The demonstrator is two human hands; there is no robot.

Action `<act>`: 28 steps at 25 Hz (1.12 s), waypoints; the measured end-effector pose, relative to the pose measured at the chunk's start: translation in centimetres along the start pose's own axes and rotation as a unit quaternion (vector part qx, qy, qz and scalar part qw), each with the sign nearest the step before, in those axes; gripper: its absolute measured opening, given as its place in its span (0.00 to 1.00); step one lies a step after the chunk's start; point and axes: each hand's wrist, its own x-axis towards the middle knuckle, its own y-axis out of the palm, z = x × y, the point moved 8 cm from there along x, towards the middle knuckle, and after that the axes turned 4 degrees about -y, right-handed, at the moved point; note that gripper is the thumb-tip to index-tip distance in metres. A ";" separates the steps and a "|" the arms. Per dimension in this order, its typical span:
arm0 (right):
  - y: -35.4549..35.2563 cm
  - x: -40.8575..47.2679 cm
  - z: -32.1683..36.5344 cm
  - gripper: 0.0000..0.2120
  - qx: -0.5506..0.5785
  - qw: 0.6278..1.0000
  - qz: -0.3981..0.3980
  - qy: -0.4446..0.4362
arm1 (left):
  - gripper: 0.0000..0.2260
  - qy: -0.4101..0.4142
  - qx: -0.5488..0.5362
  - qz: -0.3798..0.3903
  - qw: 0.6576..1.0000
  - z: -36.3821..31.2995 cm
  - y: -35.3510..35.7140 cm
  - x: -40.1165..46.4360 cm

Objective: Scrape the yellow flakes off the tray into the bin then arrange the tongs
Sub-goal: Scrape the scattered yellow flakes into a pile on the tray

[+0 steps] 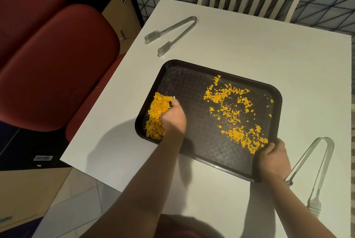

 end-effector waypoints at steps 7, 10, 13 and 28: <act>-0.1 0.0 0.1 0.11 0.002 1.000 0.003 0.000 | 0.06 0.043 -0.002 0.006 0.999 -1.3 1.3 -2.1; -0.1 -0.1 0.1 0.11 -0.003 1.000 0.004 0.001 | 0.06 0.059 -0.014 0.053 0.997 -2.2 2.5 -2.0; -0.2 0.0 0.2 0.10 0.000 1.000 0.008 0.003 | 0.06 0.038 -0.009 0.017 0.999 0.7 0.0 -2.3; -0.3 -0.1 0.4 0.17 -0.012 1.000 -0.012 -0.012 | 0.12 0.281 -0.029 0.025 0.959 3.0 -4.4 14.5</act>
